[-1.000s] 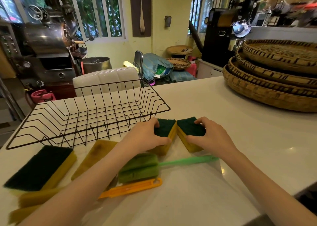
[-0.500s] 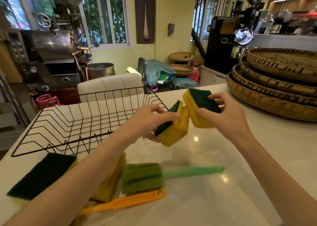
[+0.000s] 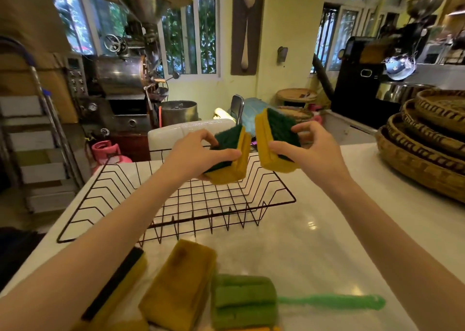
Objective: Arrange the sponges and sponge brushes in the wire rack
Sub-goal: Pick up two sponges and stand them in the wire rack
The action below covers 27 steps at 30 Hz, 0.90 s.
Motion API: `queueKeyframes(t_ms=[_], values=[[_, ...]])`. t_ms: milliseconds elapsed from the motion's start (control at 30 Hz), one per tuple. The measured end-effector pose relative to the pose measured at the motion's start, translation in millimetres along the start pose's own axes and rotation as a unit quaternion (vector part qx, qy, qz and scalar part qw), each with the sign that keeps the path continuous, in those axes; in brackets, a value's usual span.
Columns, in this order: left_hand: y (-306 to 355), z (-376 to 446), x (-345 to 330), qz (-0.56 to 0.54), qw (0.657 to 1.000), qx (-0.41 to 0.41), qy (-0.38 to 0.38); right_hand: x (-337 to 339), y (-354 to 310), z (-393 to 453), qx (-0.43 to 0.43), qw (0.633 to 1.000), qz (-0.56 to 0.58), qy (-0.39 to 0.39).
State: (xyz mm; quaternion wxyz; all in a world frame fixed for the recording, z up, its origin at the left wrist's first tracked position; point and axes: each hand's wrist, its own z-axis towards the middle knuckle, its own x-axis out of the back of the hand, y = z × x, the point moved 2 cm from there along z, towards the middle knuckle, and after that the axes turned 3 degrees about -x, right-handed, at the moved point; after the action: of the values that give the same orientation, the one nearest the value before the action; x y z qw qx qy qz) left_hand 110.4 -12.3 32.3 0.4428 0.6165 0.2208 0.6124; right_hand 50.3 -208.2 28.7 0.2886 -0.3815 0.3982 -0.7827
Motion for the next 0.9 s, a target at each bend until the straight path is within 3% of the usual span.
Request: queueKeyframes(t_ms=[133,500,900], values=[[-31.7,24.1,3.7,0.065,0.997,0.045,0.021,-38.3,7.3,21.2,-0.035,0.996,-0.025,-0.077],[-78.2,67.7,-19.0,0.157,0.971,0.166,-0.076,-113.5,24.5,62.5,-0.047,0.95,-0.211,-0.227],[-88.1,76.2,-31.3,0.251,0.962,0.103,-0.045,-141.1,36.8,66.7,-0.02,0.914,-0.305,-0.268]])
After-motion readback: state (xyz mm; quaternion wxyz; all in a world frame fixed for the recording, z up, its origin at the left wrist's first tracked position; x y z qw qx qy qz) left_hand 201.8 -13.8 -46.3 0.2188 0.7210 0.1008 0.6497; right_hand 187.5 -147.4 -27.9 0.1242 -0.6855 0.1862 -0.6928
